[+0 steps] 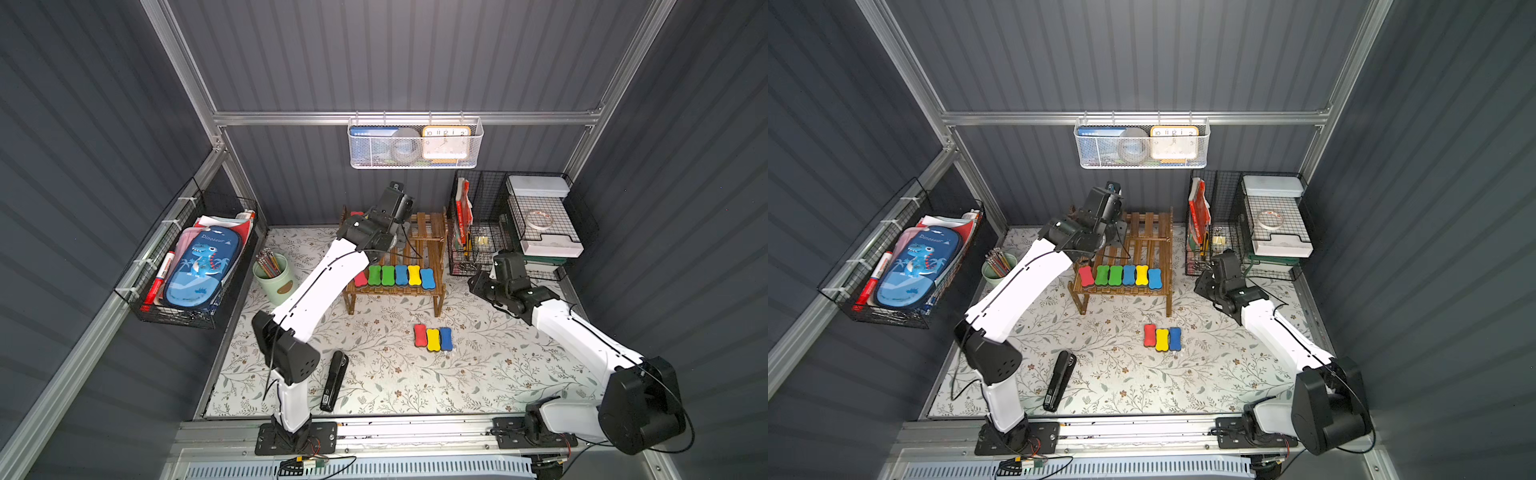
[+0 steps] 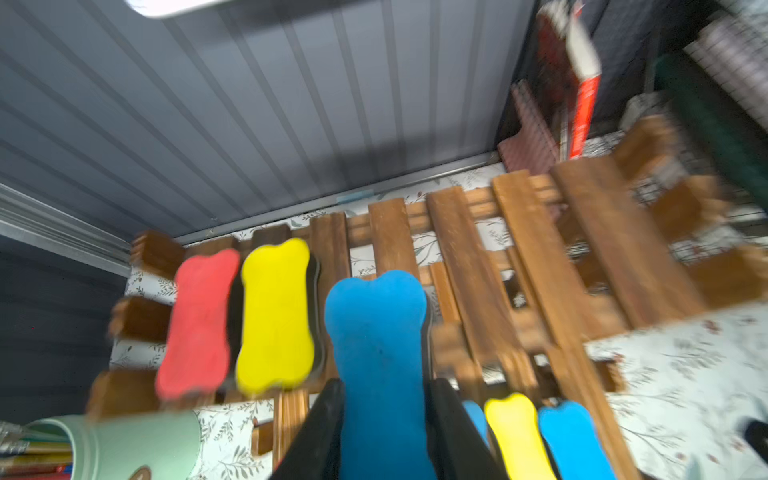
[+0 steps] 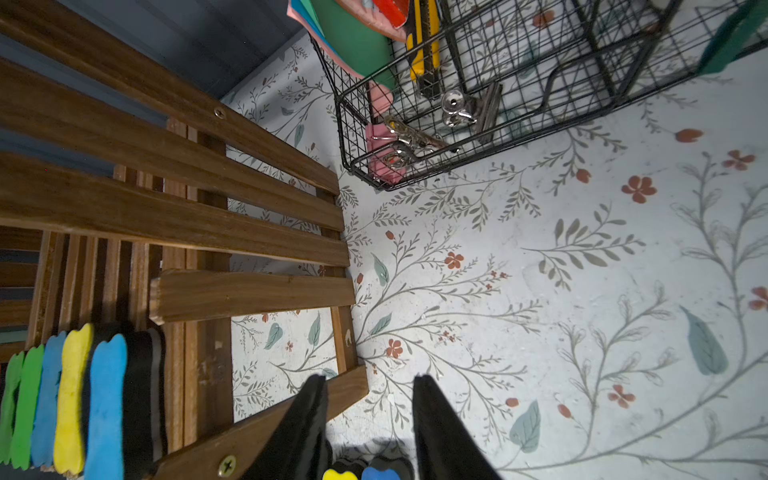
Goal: Remove the whiteboard erasers from the shelf
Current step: Pick up the whiteboard eraser from the shelf.
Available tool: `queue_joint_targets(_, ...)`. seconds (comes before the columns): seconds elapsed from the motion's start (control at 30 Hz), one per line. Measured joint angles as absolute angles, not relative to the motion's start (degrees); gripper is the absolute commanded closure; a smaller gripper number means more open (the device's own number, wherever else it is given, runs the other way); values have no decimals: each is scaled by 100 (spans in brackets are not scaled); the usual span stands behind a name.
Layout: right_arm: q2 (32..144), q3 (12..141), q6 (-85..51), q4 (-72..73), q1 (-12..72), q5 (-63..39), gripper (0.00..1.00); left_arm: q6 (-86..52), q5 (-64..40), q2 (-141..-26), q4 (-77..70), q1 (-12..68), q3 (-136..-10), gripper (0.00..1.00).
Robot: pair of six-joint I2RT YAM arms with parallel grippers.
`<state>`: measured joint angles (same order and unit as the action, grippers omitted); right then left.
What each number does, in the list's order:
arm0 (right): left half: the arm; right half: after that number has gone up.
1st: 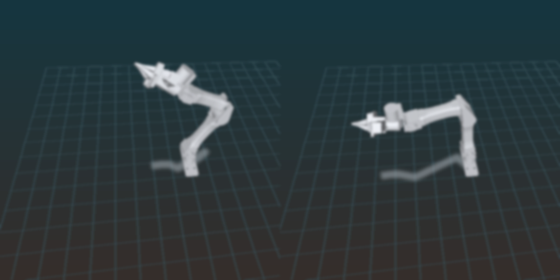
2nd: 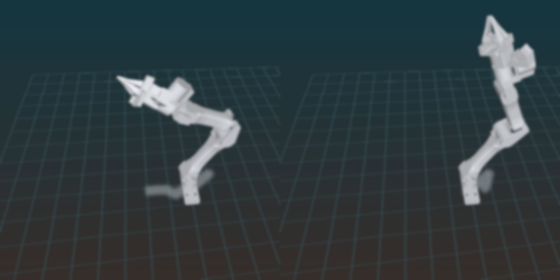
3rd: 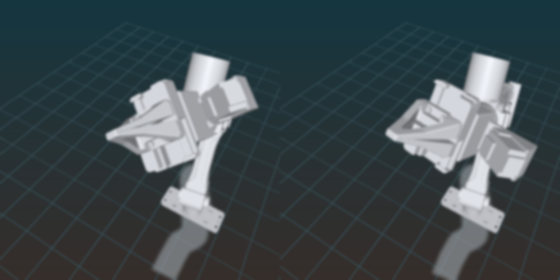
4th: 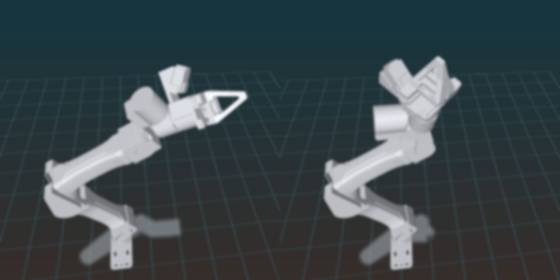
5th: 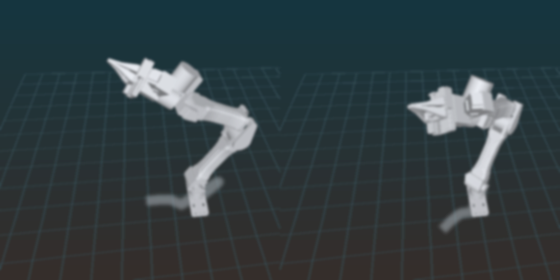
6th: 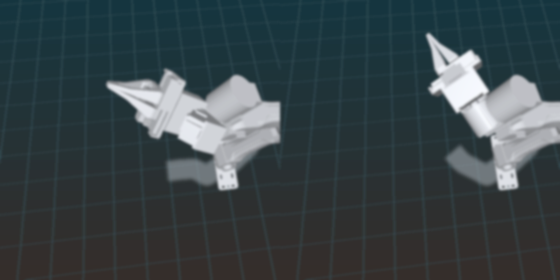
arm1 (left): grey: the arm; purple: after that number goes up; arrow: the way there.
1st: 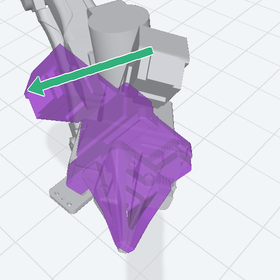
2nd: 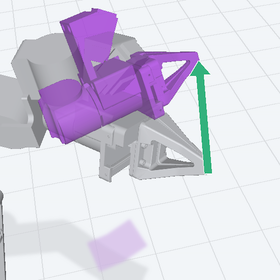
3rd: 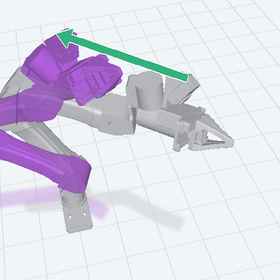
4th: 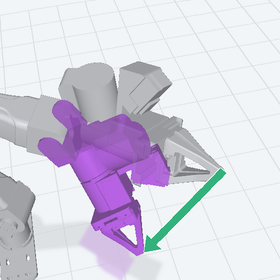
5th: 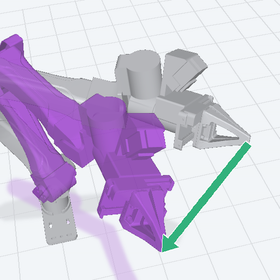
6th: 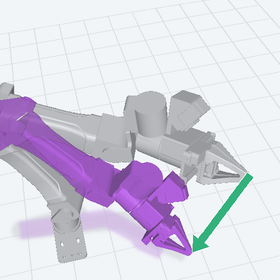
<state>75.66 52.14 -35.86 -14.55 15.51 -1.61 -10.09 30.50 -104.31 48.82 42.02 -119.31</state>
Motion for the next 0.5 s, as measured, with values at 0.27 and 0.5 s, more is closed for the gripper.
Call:
queue_joint_targets(0.27, 7577, 5214, -3610, -1444, 1546, -215, 61, -1844, 3509, -8766, 4471, 5231, -9970, 70)
queue_joint_targets(0.5, 7579, 5212, -3618, -1433, 1546, -220, 61, -3030, 3640, -8479, 4447, 6272, -8202, 72)
